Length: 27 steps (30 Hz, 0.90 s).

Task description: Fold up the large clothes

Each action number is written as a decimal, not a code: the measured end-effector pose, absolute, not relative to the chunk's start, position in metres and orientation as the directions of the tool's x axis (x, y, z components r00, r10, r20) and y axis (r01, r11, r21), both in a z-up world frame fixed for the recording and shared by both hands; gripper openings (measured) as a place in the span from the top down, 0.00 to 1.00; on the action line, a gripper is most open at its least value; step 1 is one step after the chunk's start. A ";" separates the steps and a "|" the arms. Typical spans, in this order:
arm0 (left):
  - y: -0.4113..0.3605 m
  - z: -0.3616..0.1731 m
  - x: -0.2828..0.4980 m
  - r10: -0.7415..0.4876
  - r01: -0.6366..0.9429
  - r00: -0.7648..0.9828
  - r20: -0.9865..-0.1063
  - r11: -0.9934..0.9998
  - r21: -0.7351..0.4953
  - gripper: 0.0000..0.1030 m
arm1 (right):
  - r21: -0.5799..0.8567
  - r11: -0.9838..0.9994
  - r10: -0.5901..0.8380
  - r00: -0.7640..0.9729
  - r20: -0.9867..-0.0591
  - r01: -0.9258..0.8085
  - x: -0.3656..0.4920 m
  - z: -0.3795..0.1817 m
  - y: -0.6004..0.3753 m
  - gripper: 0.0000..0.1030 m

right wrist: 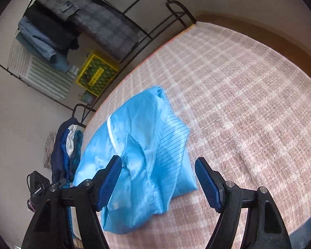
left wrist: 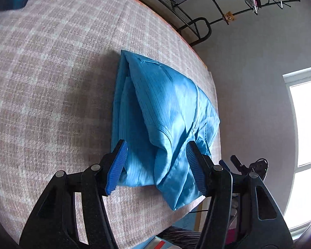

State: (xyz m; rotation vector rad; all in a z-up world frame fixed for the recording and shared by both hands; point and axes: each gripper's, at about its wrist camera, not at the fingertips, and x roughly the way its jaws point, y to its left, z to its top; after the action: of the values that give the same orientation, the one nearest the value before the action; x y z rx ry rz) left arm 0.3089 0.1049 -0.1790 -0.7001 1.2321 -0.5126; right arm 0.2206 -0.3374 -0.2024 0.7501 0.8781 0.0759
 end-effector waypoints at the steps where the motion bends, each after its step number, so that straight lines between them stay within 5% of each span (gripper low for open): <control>1: 0.103 -0.184 0.312 -0.698 -0.015 0.257 -0.669 0.689 -0.724 0.42 | 0.630 0.738 0.367 0.641 -0.674 0.240 0.228 -0.211 -0.339 0.27; 4: 0.097 -0.191 0.319 -0.698 -0.007 0.236 -0.677 0.695 -0.719 0.42 | 0.613 0.751 0.370 0.610 -0.700 0.248 0.246 -0.229 -0.337 0.31; 6: 0.093 -0.194 0.324 -0.698 -0.005 0.226 -0.680 0.697 -0.717 0.53 | 0.604 0.762 0.381 0.593 -0.709 0.233 0.255 -0.236 -0.333 0.39; 10: 0.086 -0.196 0.325 -0.694 0.027 0.210 -0.689 0.709 -0.705 0.91 | 0.583 0.783 0.364 0.602 -0.711 0.215 0.261 -0.237 -0.328 0.67; 13: 0.079 -0.190 0.320 -0.664 0.078 0.235 -0.710 0.741 -0.667 0.94 | 0.596 0.786 0.383 0.630 -0.675 0.161 0.256 -0.225 -0.325 0.82; 17: 0.079 -0.189 0.316 -0.646 0.086 0.258 -0.718 0.756 -0.649 0.95 | 0.619 0.780 0.433 0.635 -0.640 0.092 0.250 -0.213 -0.317 0.85; 19: 0.079 -0.191 0.317 -0.647 0.078 0.262 -0.716 0.753 -0.653 0.95 | 0.639 0.765 0.461 0.625 -0.630 0.080 0.248 -0.217 -0.314 0.76; 20: 0.080 -0.192 0.317 -0.647 0.068 0.260 -0.717 0.753 -0.655 0.95 | 0.633 0.769 0.457 0.611 -0.646 0.094 0.248 -0.220 -0.312 0.58; 21: 0.082 -0.194 0.317 -0.649 0.063 0.257 -0.716 0.750 -0.658 0.95 | 0.624 0.773 0.446 0.605 -0.660 0.112 0.249 -0.224 -0.311 0.54; 22: 0.084 -0.195 0.319 -0.644 0.066 0.257 -0.720 0.755 -0.652 0.95 | 0.623 0.773 0.443 0.603 -0.664 0.118 0.249 -0.227 -0.311 0.56; 23: 0.083 -0.196 0.319 -0.630 0.075 0.262 -0.731 0.768 -0.635 0.95 | 0.628 0.769 0.454 0.592 -0.666 0.117 0.250 -0.230 -0.310 0.82; 24: 0.083 -0.196 0.318 -0.623 0.084 0.266 -0.736 0.775 -0.626 0.95 | 0.632 0.766 0.466 0.575 -0.672 0.117 0.252 -0.233 -0.308 0.96; 27: 0.083 -0.188 0.315 -0.635 0.113 0.266 -0.726 0.768 -0.630 0.97 | 0.651 0.747 0.481 0.566 -0.670 0.135 0.242 -0.227 -0.306 1.00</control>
State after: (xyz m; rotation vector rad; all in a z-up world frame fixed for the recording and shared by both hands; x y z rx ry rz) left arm 0.3146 0.0831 -0.1879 -0.5130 1.2059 -0.5353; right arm 0.2418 -0.3065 -0.2268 0.7239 0.9673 0.2256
